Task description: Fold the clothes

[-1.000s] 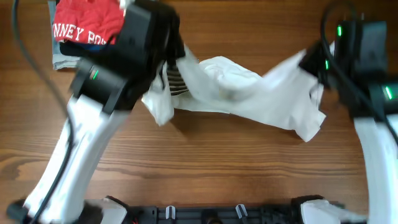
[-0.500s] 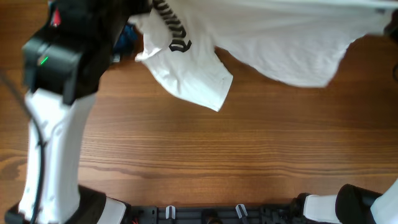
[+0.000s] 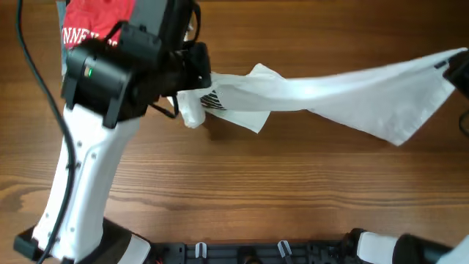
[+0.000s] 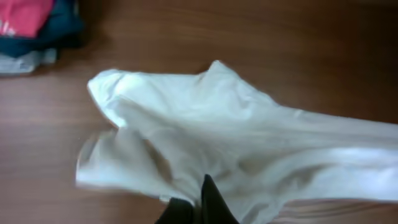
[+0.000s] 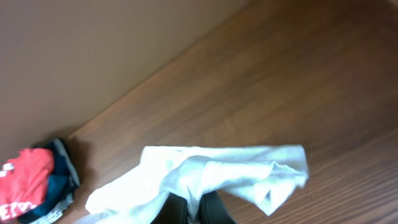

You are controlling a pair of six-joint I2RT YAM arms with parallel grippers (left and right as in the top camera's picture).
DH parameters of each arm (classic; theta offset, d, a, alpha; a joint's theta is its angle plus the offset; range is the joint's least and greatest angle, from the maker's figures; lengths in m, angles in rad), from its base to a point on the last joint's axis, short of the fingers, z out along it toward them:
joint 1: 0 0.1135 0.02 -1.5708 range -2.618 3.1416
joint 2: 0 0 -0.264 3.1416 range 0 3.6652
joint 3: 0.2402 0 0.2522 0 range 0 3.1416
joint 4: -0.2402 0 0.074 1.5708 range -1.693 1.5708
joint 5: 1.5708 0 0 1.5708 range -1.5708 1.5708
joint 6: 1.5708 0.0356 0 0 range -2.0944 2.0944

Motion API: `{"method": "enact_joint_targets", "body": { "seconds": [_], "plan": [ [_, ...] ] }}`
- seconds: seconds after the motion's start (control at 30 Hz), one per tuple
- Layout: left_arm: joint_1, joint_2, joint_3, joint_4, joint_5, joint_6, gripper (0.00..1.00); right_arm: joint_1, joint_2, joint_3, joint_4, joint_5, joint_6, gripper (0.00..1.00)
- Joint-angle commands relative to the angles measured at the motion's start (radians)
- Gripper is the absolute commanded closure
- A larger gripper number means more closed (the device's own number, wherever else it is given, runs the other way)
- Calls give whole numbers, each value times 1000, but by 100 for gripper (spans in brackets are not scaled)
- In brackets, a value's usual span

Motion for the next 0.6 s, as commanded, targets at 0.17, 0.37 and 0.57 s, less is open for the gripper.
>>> {"method": "enact_joint_targets", "body": {
  "seconds": [0.17, 0.37, 0.57],
  "plan": [
    [108, 204, 9, 422, -64, 55, 96, -8, 266, 4, 231, -126, -19, 96],
    [176, 278, 117, 919, -155, 267, 96, -92, 378, 115, 564, -416, 187, 96],
    [177, 128, 399, 581, -168, 309, 96, -289, 303, 302, 288, -382, 40, 96]
  ]
}}
